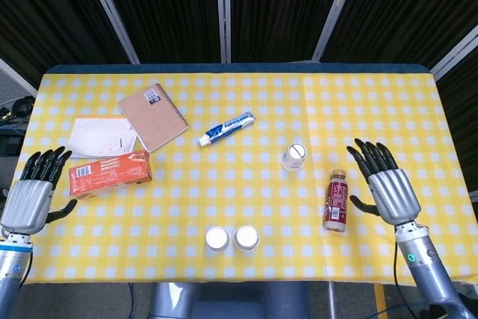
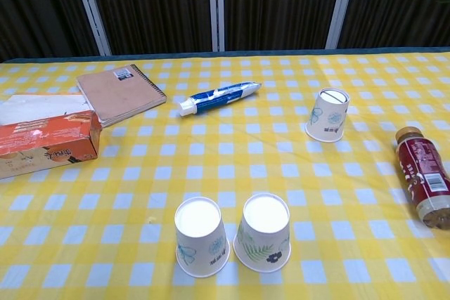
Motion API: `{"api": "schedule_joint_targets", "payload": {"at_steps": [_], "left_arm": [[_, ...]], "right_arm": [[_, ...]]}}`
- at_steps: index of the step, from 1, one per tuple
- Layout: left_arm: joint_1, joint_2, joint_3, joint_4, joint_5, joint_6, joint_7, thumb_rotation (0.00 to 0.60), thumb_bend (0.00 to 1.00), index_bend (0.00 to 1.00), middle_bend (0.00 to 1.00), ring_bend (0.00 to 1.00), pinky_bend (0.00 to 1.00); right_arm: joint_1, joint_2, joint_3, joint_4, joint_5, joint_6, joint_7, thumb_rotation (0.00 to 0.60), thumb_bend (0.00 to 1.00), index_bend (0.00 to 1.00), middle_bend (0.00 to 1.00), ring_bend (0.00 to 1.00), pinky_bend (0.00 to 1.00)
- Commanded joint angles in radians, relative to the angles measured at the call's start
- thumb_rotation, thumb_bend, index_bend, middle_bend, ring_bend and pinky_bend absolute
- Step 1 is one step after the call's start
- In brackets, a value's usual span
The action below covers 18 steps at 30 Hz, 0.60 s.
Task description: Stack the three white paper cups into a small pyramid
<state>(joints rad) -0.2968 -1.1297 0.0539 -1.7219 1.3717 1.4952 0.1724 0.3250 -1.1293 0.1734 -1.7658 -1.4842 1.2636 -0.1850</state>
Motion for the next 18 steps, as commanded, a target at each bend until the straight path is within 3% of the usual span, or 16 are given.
{"api": "schedule_joint_targets", "payload": {"at_steps": [1, 9, 18], "left_arm": [[0.004, 0.010, -0.006, 0.000, -0.004, -0.012, -0.012, 0.600, 0.26, 0.00, 0.00, 0.00, 0.00], [0.012, 0.024, -0.020, -0.003, 0.004, -0.038, -0.040, 0.600, 0.25, 0.00, 0.00, 0.00, 0.00], [0.028, 0.035, -0.034, -0.008, 0.023, -0.048, -0.058, 0.600, 0.25, 0.00, 0.00, 0.00, 0.00]], "right_arm": [[0.077, -0.023, 0.045, -0.027, 0.095, -0.104, -0.081, 0.600, 0.11, 0.14, 0.00, 0.00, 0.00], [0.221, -0.113, 0.102, -0.025, 0.358, -0.256, -0.273, 0.600, 0.14, 0.18, 0.00, 0.00, 0.00], [0.339, -0.225, 0.108, 0.055, 0.554, -0.274, -0.432, 0.600, 0.18, 0.18, 0.00, 0.00, 0.00]]}}
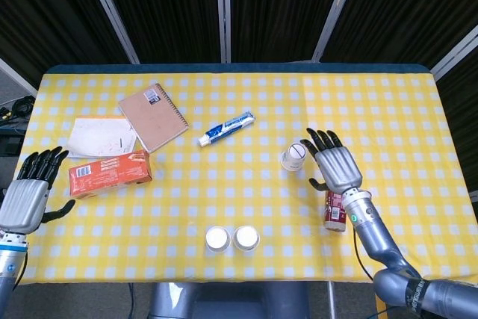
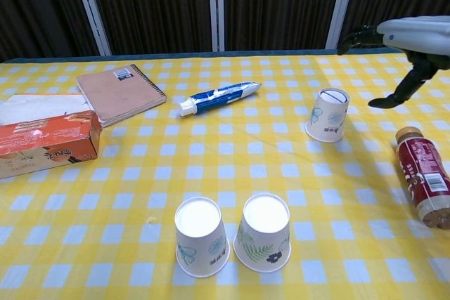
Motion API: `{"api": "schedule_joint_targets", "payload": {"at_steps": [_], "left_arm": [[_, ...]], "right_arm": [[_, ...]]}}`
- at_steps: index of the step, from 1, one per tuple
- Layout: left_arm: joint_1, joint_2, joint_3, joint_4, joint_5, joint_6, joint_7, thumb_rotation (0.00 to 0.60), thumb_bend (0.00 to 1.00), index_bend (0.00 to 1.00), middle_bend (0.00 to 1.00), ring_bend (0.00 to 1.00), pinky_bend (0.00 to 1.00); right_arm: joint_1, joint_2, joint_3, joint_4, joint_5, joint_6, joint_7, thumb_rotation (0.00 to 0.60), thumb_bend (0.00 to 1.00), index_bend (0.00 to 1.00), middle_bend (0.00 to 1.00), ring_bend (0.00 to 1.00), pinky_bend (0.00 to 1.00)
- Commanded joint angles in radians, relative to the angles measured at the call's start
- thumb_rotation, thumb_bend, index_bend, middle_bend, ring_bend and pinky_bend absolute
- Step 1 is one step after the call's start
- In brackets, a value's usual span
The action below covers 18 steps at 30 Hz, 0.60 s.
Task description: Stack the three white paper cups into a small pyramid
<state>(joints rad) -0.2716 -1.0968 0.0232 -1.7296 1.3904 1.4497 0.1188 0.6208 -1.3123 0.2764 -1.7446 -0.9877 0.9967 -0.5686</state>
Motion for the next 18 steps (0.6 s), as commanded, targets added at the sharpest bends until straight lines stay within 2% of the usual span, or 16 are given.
{"api": "schedule_joint_targets", "payload": {"at_steps": [1, 18], "left_arm": [[0.005, 0.004, -0.005, -0.001, 0.007, -0.005, -0.008, 0.600, 0.25, 0.00, 0.00, 0.00, 0.00], [0.013, 0.011, -0.030, 0.009, 0.005, -0.061, -0.035, 0.600, 0.25, 0.00, 0.00, 0.00, 0.00]], "right_arm": [[0.055, -0.054, 0.002, 0.046, 0.078, -0.006, -0.061, 0.600, 0.18, 0.18, 0.00, 0.00, 0.00], [0.164, -0.147, -0.027, 0.209, 0.248, -0.040, -0.109, 0.600, 0.18, 0.14, 0.00, 0.00, 0.00]]}}
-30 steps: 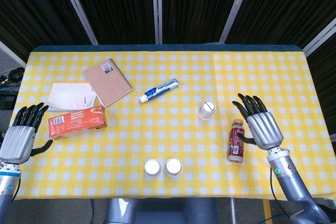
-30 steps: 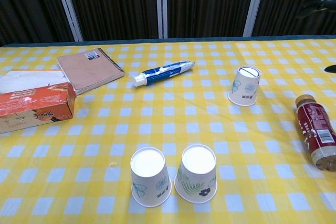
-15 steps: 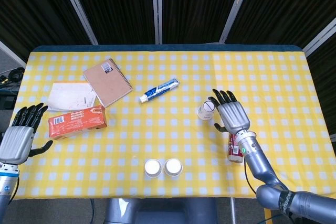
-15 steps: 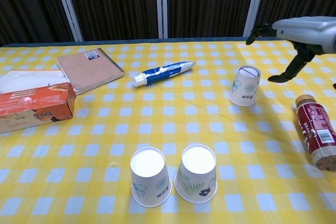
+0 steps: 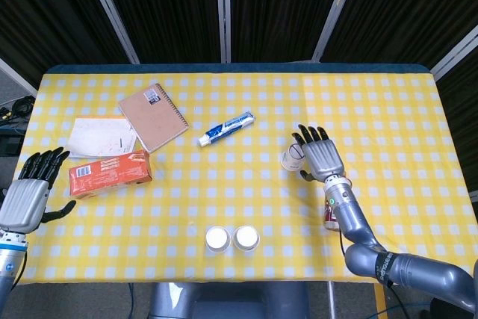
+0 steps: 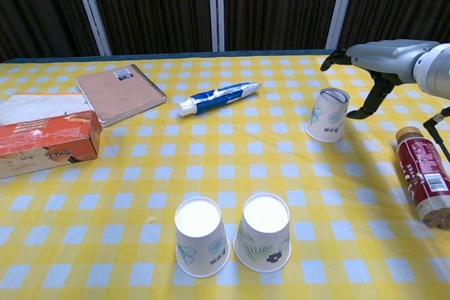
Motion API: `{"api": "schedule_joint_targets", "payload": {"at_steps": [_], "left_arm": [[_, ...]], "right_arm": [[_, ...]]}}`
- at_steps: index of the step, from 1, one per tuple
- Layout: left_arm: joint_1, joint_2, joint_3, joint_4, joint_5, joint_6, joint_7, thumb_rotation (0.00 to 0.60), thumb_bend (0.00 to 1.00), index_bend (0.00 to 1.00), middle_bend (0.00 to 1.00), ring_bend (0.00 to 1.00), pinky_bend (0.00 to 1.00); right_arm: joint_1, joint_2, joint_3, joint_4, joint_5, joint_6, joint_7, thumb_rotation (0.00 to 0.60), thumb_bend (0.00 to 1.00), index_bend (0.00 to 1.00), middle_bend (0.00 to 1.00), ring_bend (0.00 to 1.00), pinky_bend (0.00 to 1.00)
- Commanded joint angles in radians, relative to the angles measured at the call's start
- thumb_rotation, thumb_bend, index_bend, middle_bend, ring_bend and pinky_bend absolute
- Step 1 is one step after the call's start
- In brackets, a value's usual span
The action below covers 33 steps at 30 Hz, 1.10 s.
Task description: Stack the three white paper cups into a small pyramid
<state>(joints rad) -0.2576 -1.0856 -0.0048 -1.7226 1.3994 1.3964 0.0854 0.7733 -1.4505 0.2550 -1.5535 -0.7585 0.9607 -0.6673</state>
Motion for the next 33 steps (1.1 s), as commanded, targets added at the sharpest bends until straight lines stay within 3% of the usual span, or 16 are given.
{"api": "schedule_joint_targets", "payload": {"at_steps": [1, 16, 24, 33], "left_arm": [[-0.001, 0.000, -0.003, 0.003, -0.005, -0.014, -0.002, 0.600, 0.25, 0.00, 0.00, 0.00, 0.00], [-0.003, -0.003, -0.021, 0.011, -0.020, -0.058, 0.003, 0.600, 0.25, 0.00, 0.00, 0.00, 0.00], [-0.004, -0.006, -0.024, 0.012, -0.014, -0.072, 0.008, 0.600, 0.25, 0.00, 0.00, 0.00, 0.00], [0.002, -0.003, -0.037, 0.023, -0.030, -0.073, -0.002, 0.600, 0.25, 0.00, 0.00, 0.00, 0.00]], "right_arm": [[0.017, -0.013, -0.008, 0.028, 0.029, -0.004, -0.017, 0.600, 0.18, 0.14, 0.00, 0.00, 0.00], [0.054, -0.071, -0.033, 0.159, 0.076, -0.035, 0.021, 0.600, 0.24, 0.25, 0.00, 0.00, 0.00], [0.049, -0.124, -0.038, 0.210, 0.015, 0.016, 0.069, 0.600, 0.29, 0.45, 0.08, 0.00, 0.00], [0.005, -0.063, -0.035, 0.088, -0.078, 0.076, 0.145, 0.600, 0.29, 0.47, 0.09, 0.00, 0.00]]}}
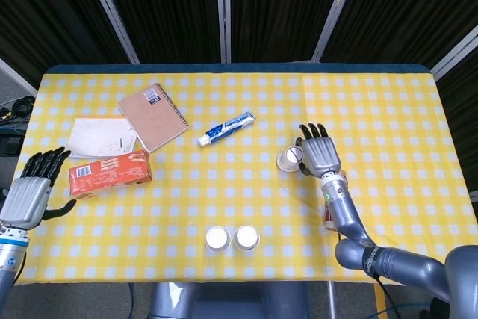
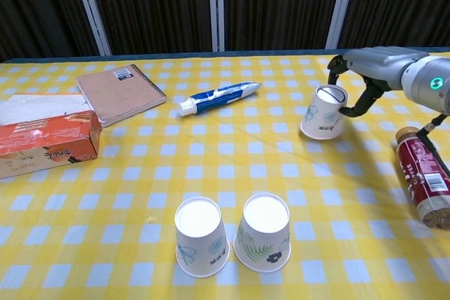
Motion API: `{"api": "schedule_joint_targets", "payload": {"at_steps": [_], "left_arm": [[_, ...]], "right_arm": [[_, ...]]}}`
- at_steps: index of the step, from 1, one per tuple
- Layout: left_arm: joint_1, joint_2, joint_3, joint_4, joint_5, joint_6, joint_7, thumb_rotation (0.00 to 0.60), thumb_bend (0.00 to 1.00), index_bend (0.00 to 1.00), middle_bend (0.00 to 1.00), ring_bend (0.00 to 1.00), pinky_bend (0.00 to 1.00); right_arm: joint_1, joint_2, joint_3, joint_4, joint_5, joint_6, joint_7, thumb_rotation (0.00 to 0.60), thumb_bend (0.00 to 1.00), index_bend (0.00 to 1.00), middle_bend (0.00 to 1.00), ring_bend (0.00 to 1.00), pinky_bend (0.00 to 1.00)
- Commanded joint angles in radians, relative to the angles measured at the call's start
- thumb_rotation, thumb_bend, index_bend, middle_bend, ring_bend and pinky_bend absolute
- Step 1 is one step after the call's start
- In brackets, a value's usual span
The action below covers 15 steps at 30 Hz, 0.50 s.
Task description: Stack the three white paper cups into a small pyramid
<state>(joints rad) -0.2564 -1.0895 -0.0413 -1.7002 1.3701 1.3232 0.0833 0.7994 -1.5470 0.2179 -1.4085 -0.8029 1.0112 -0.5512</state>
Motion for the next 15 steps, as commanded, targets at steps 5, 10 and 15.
{"api": "schedule_joint_targets", "payload": {"at_steps": [5, 10, 15], "left_arm": [[0.012, 0.012, -0.006, 0.000, -0.009, 0.009, -0.011, 0.600, 0.25, 0.00, 0.00, 0.00, 0.00], [0.021, 0.015, -0.009, -0.005, -0.013, 0.017, -0.003, 0.600, 0.25, 0.00, 0.00, 0.00, 0.00], [0.027, 0.023, -0.006, -0.013, -0.003, 0.019, -0.009, 0.600, 0.25, 0.00, 0.00, 0.00, 0.00]], "right_arm": [[-0.079, 0.142, -0.021, -0.230, -0.119, 0.087, 0.067, 0.600, 0.29, 0.47, 0.09, 0.00, 0.00], [-0.123, 0.232, -0.032, -0.388, -0.203, 0.128, 0.114, 0.600, 0.29, 0.47, 0.09, 0.00, 0.00], [-0.151, 0.305, -0.049, -0.524, -0.316, 0.153, 0.143, 0.600, 0.29, 0.47, 0.09, 0.00, 0.00]]}}
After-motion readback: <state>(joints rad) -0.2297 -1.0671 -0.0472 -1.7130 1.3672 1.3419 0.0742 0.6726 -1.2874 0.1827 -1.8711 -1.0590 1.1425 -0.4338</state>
